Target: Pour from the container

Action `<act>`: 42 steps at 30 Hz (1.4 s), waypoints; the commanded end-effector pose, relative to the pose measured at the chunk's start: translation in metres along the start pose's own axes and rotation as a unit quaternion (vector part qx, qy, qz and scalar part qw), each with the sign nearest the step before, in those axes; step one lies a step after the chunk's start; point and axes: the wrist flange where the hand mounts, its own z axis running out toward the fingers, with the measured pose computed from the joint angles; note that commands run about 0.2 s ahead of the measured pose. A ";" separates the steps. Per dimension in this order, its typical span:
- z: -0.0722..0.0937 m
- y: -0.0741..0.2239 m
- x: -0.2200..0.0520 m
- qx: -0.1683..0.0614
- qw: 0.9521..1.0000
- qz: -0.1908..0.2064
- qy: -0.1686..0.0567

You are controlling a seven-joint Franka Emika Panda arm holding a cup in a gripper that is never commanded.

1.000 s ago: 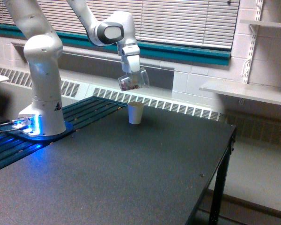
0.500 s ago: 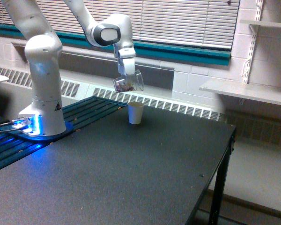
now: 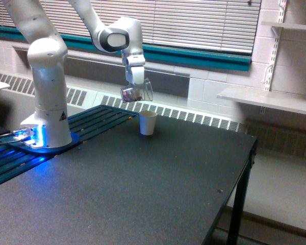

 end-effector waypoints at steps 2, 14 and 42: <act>0.018 0.017 -0.003 -0.018 1.000 -0.012 -0.020; 0.028 0.013 0.001 -0.022 0.998 -0.030 -0.043; 0.039 0.005 0.014 -0.042 0.994 -0.067 -0.074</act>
